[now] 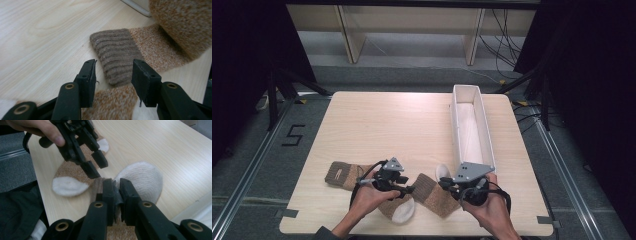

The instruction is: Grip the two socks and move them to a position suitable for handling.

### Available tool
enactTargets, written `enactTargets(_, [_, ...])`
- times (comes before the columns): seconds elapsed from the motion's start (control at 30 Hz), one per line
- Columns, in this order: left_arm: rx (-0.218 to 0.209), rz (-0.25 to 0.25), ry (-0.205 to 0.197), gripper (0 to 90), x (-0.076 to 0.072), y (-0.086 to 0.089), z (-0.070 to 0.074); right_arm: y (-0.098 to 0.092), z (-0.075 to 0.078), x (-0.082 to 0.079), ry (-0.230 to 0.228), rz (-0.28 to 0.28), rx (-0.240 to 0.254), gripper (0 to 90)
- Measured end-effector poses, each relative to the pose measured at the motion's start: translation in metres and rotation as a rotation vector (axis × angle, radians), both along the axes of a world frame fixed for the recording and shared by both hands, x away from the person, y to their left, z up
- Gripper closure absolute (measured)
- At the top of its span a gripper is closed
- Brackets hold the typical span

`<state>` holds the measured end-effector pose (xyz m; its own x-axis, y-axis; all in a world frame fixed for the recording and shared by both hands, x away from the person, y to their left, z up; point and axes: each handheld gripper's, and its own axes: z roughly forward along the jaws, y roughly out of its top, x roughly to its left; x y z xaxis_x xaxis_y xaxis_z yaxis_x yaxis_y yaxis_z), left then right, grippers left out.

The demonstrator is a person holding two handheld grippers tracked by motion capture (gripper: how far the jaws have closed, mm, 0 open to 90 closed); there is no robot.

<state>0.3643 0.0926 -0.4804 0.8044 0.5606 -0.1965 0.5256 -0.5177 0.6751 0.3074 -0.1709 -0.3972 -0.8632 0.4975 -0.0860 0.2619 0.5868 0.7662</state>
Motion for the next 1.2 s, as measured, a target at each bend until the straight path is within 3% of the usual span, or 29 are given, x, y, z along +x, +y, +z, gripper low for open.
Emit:
enactTargets(0.03, [-0.012,0.006,0.007,53.7,0.001,-0.003,-0.002,-0.002,-0.001,-0.001,0.001,-0.006,0.001,83.4])
enactTargets(0.07, [0.004,-0.013,0.010,53.7,0.002,-0.004,-0.003,-0.004,-0.002,-0.003,-0.004,-0.007,0.004,83.5])
enactTargets(0.1, [-0.007,0.003,0.018,53.6,0.002,-0.007,-0.005,-0.006,-0.003,-0.005,0.009,-0.008,0.012,83.5])
enactTargets(0.43, [0.024,-0.015,0.057,48.9,0.008,-0.022,-0.013,-0.024,-0.007,-0.019,0.031,-0.026,0.033,83.5])
enactTargets(0.57, [0.047,-0.034,0.040,55.6,0.010,-0.027,-0.015,-0.028,-0.010,-0.020,0.044,-0.034,0.035,83.5])
enactTargets(0.7, [0.039,-0.047,0.028,66.3,0.011,-0.028,-0.017,-0.036,-0.014,-0.023,0.064,-0.035,0.036,83.5])
enactTargets(0.73, [0.050,-0.060,0.010,72.2,0.011,-0.027,-0.016,-0.038,-0.016,-0.025,0.083,-0.050,0.039,83.5])
enactTargets(0.83, [0.055,-0.079,-0.031,81.0,0.008,-0.027,-0.012,-0.045,-0.019,-0.027,0.079,-0.052,0.038,83.6])
enactTargets(0.9, [0.062,-0.093,-0.055,82.3,0.006,-0.027,-0.007,-0.048,-0.020,-0.029,0.089,-0.054,0.048,83.7])
enactTargets(0.93, [0.012,-0.059,-0.054,82.5,0.004,-0.029,-0.006,-0.049,-0.019,-0.030,0.087,-0.052,0.052,83.8])
enactTargets(0.97, [0.001,-0.062,-0.062,82.9,0.004,-0.028,-0.002,-0.050,-0.019,-0.031,0.088,-0.050,0.056,83.8])
enactTargets(1.13, [0.001,-0.070,-0.089,83.2,0.006,-0.022,0.015,-0.054,-0.016,-0.031,0.081,-0.044,0.066,84.2])
enactTargets(1.17, [-0.013,-0.054,-0.082,83.2,0.006,-0.022,0.013,-0.054,-0.017,-0.031,0.078,-0.044,0.062,84.2])
enactTargets(1.2, [0.000,-0.060,-0.078,83.1,0.007,-0.022,0.011,-0.054,-0.017,-0.032,0.086,-0.045,0.062,84.2])
